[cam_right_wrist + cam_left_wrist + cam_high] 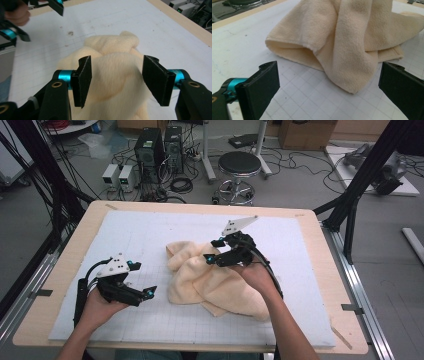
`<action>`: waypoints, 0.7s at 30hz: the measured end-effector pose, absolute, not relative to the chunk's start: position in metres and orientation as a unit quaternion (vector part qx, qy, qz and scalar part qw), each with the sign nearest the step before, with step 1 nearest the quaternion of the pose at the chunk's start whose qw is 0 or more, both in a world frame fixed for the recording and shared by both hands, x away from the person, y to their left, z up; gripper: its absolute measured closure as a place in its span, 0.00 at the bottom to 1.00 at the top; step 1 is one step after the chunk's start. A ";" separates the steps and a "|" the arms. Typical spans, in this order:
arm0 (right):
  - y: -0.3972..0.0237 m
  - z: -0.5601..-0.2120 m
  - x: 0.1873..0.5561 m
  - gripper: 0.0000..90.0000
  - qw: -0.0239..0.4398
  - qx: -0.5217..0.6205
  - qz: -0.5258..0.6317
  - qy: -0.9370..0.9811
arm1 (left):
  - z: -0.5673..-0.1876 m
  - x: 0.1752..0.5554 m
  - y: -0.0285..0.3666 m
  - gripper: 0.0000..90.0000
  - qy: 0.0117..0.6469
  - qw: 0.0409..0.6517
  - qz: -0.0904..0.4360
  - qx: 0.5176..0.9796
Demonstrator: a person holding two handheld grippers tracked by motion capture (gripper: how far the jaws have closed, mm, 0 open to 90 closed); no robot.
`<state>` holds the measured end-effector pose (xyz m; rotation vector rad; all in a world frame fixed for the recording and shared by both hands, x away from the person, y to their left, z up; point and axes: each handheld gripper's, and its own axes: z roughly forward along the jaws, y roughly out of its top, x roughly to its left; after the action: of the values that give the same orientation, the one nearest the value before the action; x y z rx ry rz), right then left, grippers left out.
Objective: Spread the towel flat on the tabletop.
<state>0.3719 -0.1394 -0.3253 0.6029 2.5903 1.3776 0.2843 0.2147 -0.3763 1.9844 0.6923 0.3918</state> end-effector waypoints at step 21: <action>-0.192 -0.362 0.310 0.46 0.080 0.176 0.427 0.883 | -0.399 0.281 0.173 0.42 0.230 0.448 0.129 0.854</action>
<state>0.3104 -0.1924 -0.3616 0.5255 2.6423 1.2787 0.2809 0.1725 -0.3985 2.1131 0.5683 0.3198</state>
